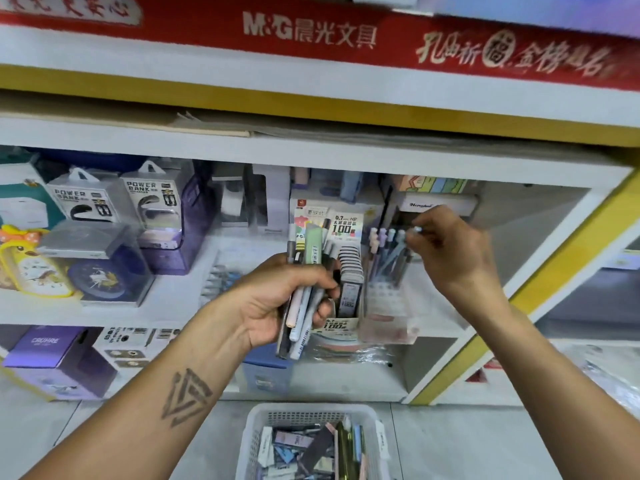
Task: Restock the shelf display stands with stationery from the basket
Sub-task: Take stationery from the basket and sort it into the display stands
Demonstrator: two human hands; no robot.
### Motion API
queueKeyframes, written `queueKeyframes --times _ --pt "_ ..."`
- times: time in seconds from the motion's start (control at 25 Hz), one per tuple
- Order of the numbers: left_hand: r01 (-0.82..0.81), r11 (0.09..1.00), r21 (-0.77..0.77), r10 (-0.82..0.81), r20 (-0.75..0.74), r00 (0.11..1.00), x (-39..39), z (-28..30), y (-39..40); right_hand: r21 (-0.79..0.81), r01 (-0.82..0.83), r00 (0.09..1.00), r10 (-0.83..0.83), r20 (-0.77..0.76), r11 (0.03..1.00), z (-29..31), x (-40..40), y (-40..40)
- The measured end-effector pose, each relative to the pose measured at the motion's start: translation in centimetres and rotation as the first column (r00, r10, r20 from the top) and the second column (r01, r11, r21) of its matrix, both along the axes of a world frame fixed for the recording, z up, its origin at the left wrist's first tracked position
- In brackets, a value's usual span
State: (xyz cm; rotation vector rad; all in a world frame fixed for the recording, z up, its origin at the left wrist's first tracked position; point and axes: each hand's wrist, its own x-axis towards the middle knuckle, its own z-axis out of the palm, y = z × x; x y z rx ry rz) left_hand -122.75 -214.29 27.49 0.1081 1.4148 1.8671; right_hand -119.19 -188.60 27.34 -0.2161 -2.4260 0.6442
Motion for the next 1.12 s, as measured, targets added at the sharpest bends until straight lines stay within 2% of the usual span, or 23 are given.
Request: queueKeyframes --times 0.2,0.4,0.72,0.8,0.88,0.96,1.0,1.04,1.08,1.12 --pt "0.027 0.999 0.017 -0.027 -0.008 1.0 0.8 -0.4 2.2 0.085 -0.074 0.996 0.069 0.057 0.994 -1.3 0.1 0.3" --pt "0.085 0.996 0.002 -0.085 -0.057 0.995 1.0 -0.8 2.8 0.084 -0.092 0.994 0.087 0.06 0.992 -1.3 0.1 -0.2" --pt "0.107 0.994 0.036 -0.105 -0.056 0.993 0.7 -1.0 2.5 0.06 -0.095 0.995 0.092 0.042 0.994 -0.7 -0.8 -0.2" --pt "0.114 0.992 0.047 -0.111 -0.066 0.992 0.6 -1.0 2.4 0.119 -0.139 0.986 0.126 0.108 0.983 -1.1 -1.2 -0.4" --pt "0.114 0.992 0.051 -0.11 -0.073 0.991 0.6 -1.0 2.4 0.279 -0.16 0.976 0.109 0.189 0.947 -1.5 -1.6 -1.0" --pt "0.111 0.993 0.05 -0.107 -0.075 0.991 0.6 -1.0 2.4 0.335 -0.128 0.98 0.067 0.187 0.933 -1.4 -1.4 -1.6" --pt "0.108 0.993 0.05 -0.104 -0.073 0.992 0.6 -1.0 2.4 0.256 -0.127 0.983 0.088 0.159 0.958 -1.0 -1.2 -1.9" --pt "0.101 0.994 0.049 -0.097 -0.071 0.993 0.6 -1.0 2.5 0.064 -0.151 0.98 0.141 0.14 0.986 -0.5 -0.8 -2.2" --pt "0.095 0.994 0.046 -0.091 -0.074 0.993 0.6 -1.0 2.6 -0.23 -0.209 0.958 0.246 0.144 0.95 -0.1 -0.5 -2.5" --pt "0.084 0.996 0.037 -0.081 -0.082 0.993 0.6 -1.0 2.7 -0.495 -0.263 0.915 0.377 0.144 0.828 0.4 0.0 -3.0"
